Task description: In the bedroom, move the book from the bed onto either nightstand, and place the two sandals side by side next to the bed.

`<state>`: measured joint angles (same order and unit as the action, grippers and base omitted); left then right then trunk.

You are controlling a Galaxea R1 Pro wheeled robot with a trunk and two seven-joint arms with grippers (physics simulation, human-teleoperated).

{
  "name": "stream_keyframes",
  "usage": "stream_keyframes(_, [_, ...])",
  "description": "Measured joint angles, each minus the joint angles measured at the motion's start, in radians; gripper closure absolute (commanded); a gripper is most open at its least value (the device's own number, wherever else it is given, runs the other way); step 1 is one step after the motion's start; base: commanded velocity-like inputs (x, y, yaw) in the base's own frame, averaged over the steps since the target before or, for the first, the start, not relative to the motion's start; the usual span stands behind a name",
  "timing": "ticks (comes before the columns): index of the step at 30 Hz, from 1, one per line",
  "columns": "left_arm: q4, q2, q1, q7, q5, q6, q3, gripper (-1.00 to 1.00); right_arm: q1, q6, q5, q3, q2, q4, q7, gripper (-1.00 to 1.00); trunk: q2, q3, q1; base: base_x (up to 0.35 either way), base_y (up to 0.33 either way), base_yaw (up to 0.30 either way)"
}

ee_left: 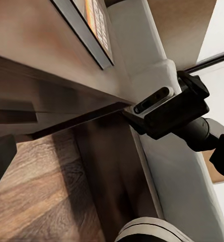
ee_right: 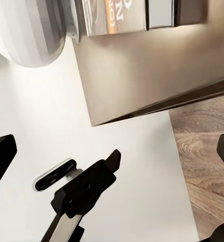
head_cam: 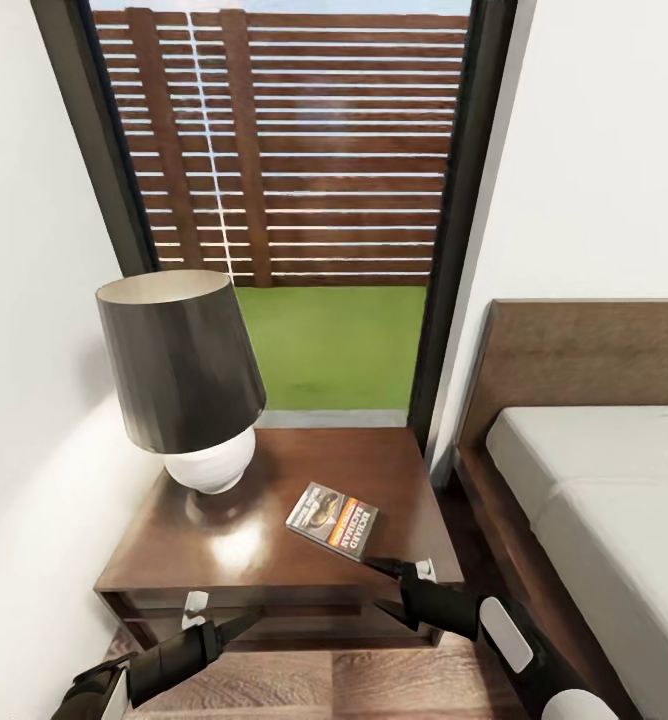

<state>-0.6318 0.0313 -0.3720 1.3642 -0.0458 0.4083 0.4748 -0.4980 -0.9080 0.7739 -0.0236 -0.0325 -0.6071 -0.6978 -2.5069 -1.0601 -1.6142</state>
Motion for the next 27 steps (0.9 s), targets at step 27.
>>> stream_keyframes(27, [0.000, -0.002, 0.000, -0.002, 0.000, 0.000, -0.002, -1.00, 0.000, -0.001, 0.000, 0.000, 0.000, -0.002, 0.000, -1.00, 0.005, 0.077, 0.009, -0.001, 0.000, 0.000])
